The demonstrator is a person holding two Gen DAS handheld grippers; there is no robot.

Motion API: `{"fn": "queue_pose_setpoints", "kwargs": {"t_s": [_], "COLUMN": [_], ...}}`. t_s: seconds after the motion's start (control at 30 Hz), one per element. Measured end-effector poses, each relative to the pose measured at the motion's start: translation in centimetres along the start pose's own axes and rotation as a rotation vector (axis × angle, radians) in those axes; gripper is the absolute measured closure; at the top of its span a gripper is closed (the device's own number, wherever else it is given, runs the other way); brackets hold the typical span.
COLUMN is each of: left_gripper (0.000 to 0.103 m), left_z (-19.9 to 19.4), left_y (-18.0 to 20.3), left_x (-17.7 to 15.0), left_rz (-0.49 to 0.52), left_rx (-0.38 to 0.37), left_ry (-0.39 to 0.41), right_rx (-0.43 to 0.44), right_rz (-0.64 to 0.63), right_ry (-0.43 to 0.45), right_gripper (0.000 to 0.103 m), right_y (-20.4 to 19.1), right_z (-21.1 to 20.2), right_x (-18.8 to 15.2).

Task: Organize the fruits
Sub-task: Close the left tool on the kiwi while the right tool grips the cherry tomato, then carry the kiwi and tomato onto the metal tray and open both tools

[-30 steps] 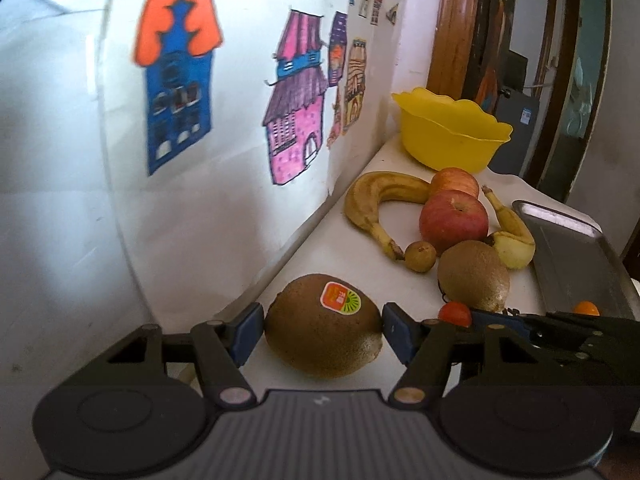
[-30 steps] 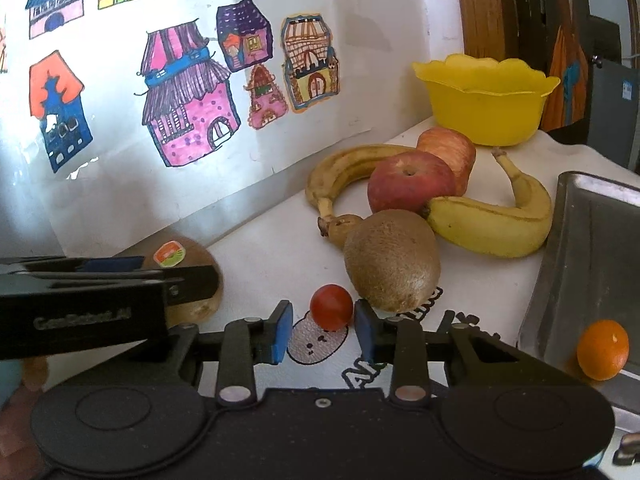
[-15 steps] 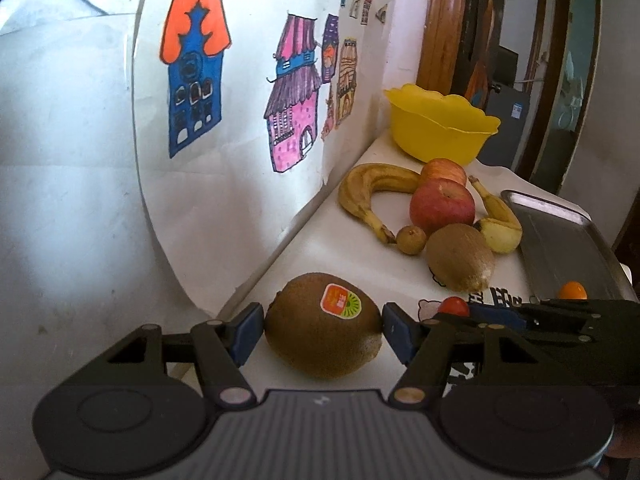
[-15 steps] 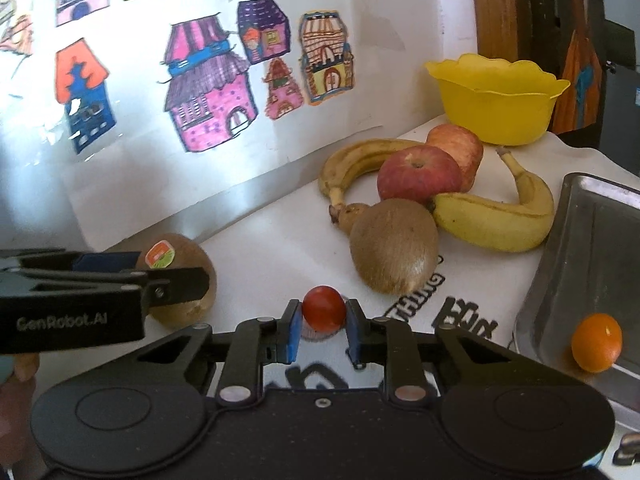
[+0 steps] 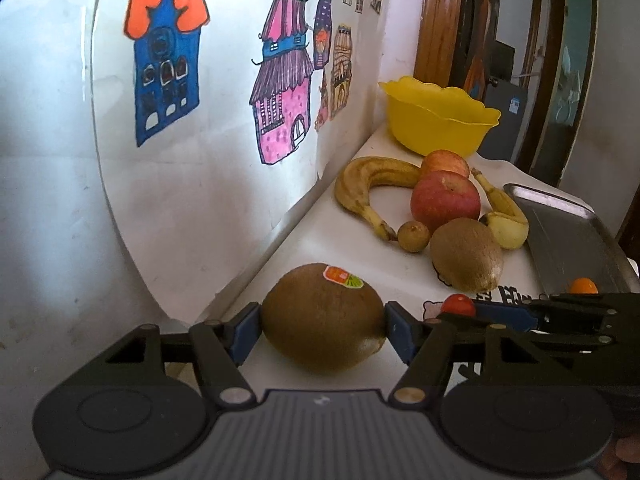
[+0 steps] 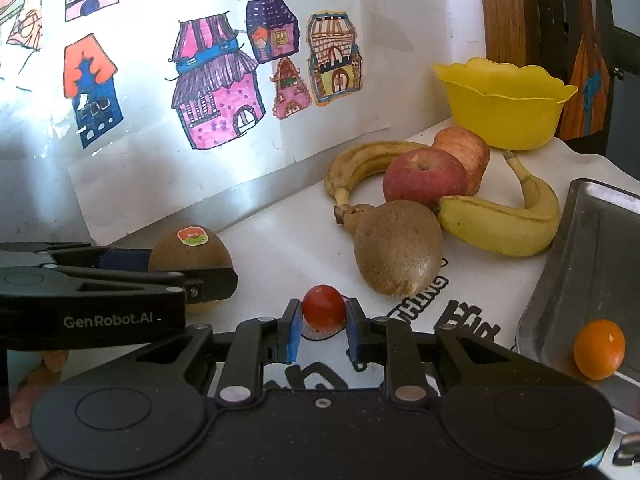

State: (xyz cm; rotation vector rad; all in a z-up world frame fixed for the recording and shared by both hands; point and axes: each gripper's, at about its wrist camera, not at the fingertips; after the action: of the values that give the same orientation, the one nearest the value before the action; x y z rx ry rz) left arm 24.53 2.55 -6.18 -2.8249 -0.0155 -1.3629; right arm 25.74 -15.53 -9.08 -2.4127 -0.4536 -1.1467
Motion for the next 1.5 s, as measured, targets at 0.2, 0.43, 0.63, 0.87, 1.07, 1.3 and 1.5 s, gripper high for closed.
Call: {"fn": "queue_pose_setpoints", "kwargs": {"t_s": [0.2, 0.43, 0.63, 0.87, 1.07, 1.3, 1.5], "left_gripper": [0.034, 0.034, 0.034, 0.034, 0.034, 0.034, 0.034], "left_z": [-0.1, -0.6, -1.7, -3.5, -4.6, -4.4, -3.0], "left_y": [0.1, 0.5, 1.9, 4.9, 8.8, 14.9, 19.9], "left_x": [-0.1, -0.1, -0.5, -0.7, -0.3, 0.5, 1.2], "left_rz": [-0.001, -0.011, -0.001, 0.011, 0.026, 0.052, 0.102], "left_rx": [0.006, 0.023, 0.008, -0.028, -0.077, -0.154, -0.219], "left_ry": [0.001, -0.022, -0.037, -0.022, -0.001, 0.02, 0.034], "right_rx": [0.005, 0.031, 0.035, -0.023, -0.102, -0.226, -0.3], "right_rz": [-0.021, 0.002, 0.019, 0.06, 0.095, 0.145, 0.189], "right_ry": [0.0, -0.002, 0.033, 0.098, 0.173, 0.226, 0.243], "right_gripper": [0.077, 0.079, 0.079, 0.079, 0.079, 0.079, 0.079], "right_y": [0.0, 0.2, 0.4, 1.8, 4.5, 9.1, 13.1], "right_z": [0.3, -0.8, -3.5, -7.9, -13.0, -17.6, -19.3], "right_x": [0.1, -0.3, -1.0, -2.7, -4.2, -6.2, -7.8]}}
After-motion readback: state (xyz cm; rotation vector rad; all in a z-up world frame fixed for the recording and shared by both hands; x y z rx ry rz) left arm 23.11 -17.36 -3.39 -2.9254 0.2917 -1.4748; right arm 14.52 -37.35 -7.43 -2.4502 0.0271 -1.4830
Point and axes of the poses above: each gripper's, at about its wrist camera, not at the fingertips, and z roughly the way its jaws point, y to its right, x to its top, and after that the axes turned 8 degrees about x, right-handed
